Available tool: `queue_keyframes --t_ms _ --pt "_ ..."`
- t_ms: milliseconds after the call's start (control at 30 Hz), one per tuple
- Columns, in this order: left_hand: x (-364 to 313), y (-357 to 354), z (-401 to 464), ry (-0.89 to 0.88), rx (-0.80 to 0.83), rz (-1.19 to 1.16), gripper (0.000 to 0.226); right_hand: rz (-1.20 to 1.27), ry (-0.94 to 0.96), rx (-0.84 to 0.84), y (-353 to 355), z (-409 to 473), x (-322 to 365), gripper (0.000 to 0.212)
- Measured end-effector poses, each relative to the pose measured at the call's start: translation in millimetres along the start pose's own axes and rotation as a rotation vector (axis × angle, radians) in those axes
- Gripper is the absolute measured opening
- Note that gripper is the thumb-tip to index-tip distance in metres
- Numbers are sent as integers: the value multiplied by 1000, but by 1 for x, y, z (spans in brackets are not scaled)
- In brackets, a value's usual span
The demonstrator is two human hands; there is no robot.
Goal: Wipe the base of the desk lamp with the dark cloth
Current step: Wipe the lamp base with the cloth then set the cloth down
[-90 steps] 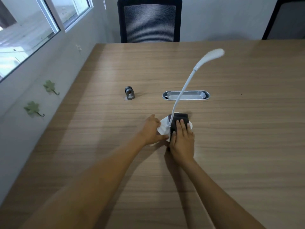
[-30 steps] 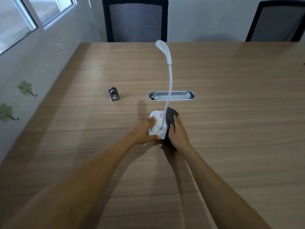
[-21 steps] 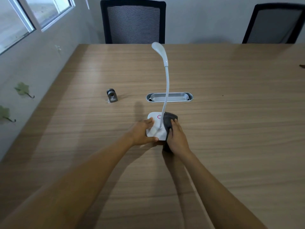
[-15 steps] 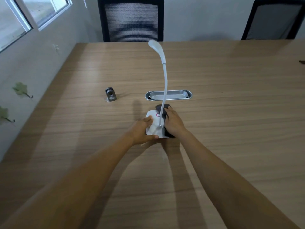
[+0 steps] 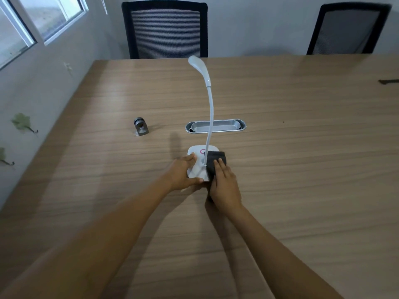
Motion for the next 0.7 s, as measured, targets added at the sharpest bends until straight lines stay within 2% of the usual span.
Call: queue_keyframes --t_ms 100,200,400,533,600,700 --pt "0 -1 0 -1 -11 -4 90 -11 -46 23 0 30 4 51" --pt "0 -1 0 -4 -5 0 90 55 -50 40 -3 18 5 50" --pt "-3 -2 1 8 44 29 92 34 99 46 7 -40 -2 60" --pt "-4 2 0 38 61 20 91 -53 164 66 19 -49 -4 54" --pt "-8 2 -2 41 66 37 88 63 66 4 37 -42 -13 46" --pt "-8 10 -12 148 -35 -68 71 218 -248 -112 64 -27 -53 37"
Point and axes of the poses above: each hand's wrist, its own z-axis towards the middle knuckle, its own y-axis out of the back of the hand, x = y × z, the point moved 9 cm from there along z, towards the middle knuckle, and after that the axes turned 12 degrees about -x, right-handed, at the moved point
